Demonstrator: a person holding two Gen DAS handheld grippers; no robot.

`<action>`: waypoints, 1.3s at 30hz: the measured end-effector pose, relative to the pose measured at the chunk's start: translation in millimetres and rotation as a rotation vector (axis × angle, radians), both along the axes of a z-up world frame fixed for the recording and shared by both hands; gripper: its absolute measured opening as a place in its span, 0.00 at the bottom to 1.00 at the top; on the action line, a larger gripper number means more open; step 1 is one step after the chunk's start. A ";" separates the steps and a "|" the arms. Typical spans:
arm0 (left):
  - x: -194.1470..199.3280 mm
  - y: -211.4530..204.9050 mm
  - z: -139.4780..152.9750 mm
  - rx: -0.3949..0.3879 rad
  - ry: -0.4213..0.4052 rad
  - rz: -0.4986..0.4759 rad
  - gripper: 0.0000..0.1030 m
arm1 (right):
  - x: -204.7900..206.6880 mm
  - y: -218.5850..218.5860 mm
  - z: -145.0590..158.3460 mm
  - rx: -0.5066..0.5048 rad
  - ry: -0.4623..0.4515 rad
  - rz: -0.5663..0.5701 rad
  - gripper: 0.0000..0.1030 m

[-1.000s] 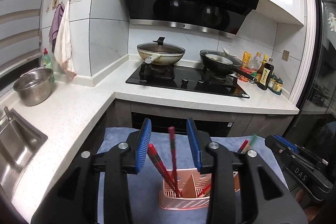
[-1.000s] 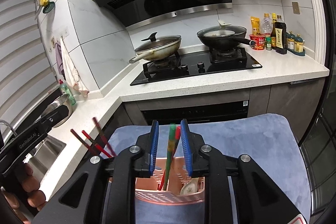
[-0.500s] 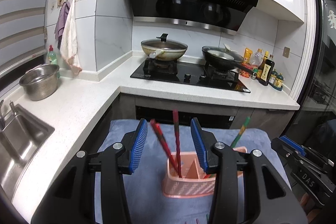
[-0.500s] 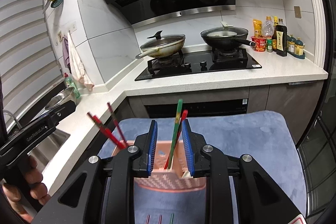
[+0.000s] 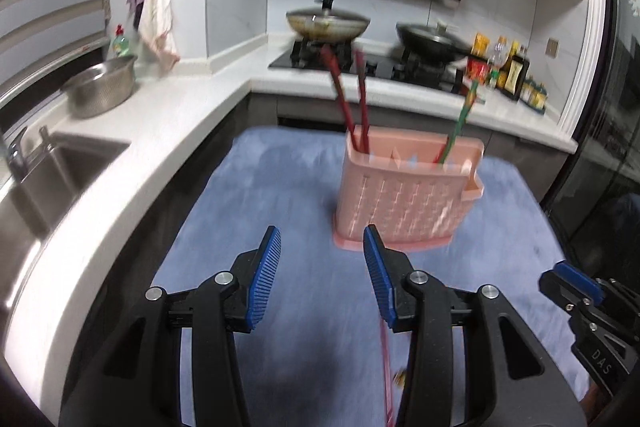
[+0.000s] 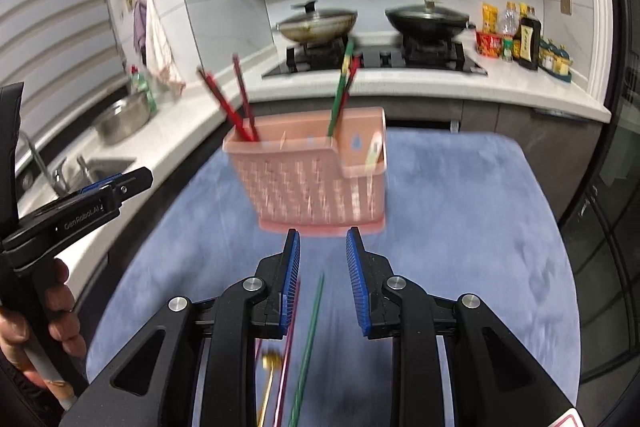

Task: Organize utensils
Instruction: 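Move both tools back over the remaining utensils, then grasp a green chopstick with the right tool while the left tool grasps a red chopstick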

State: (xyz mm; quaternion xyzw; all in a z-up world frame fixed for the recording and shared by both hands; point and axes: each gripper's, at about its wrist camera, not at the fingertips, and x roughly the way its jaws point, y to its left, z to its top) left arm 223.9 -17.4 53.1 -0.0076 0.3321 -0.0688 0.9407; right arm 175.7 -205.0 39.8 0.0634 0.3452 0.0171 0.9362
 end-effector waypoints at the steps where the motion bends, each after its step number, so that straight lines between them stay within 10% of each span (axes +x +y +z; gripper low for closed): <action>1: -4.5 1.7 -4.5 0.010 0.008 0.006 0.40 | -5.4 2.0 -3.7 -0.010 0.007 -0.003 0.24; 15: -72.8 18.9 -75.5 0.012 0.178 0.005 0.40 | -82.0 32.3 -83.0 -0.031 0.181 0.005 0.24; 39: -109.9 14.5 -123.4 0.017 0.303 -0.032 0.40 | -84.9 45.4 -131.5 0.030 0.288 0.012 0.13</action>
